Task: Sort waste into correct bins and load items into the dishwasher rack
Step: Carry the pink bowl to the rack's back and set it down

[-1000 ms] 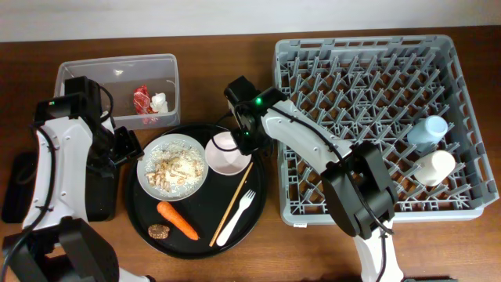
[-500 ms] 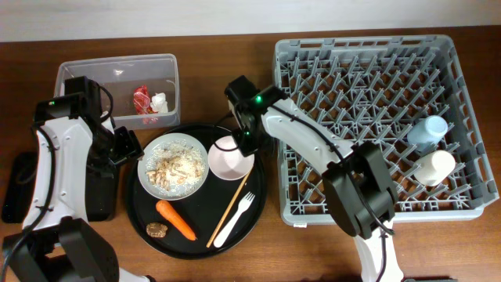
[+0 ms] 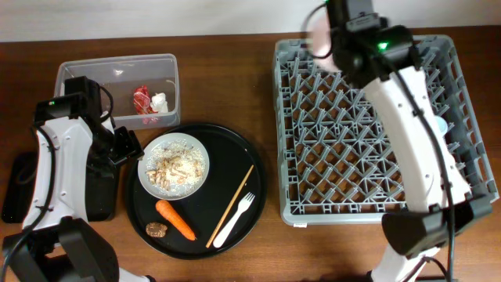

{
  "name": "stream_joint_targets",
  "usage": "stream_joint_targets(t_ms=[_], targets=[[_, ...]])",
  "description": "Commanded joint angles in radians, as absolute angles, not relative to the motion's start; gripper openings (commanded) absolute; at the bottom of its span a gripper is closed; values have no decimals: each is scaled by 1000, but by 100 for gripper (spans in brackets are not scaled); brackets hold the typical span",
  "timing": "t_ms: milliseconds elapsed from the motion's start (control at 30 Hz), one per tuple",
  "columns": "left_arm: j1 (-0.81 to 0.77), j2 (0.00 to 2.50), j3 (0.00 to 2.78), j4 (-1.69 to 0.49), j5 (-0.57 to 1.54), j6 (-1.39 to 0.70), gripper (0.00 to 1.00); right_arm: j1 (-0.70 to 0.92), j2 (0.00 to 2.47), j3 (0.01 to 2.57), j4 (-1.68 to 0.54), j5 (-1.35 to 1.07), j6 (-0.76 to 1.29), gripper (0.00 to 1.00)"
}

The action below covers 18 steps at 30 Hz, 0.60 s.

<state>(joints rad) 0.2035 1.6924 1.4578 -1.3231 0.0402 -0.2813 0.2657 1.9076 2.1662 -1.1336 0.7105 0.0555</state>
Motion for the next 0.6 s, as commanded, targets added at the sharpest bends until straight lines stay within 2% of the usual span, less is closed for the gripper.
stream_joint_targets(t_ms=[0,300,567], targets=[[206,1665,1463,-1321,41,-292,73,172,1962,2139,-1137,1047,205,4],[206,1665,1463,-1321,41,-292,73,27,2052,2070,-1127,1301,294,4],[206,1666,1463,-1321,41,-292,73,-67,2115,2066,-1102,1273,318,4]])
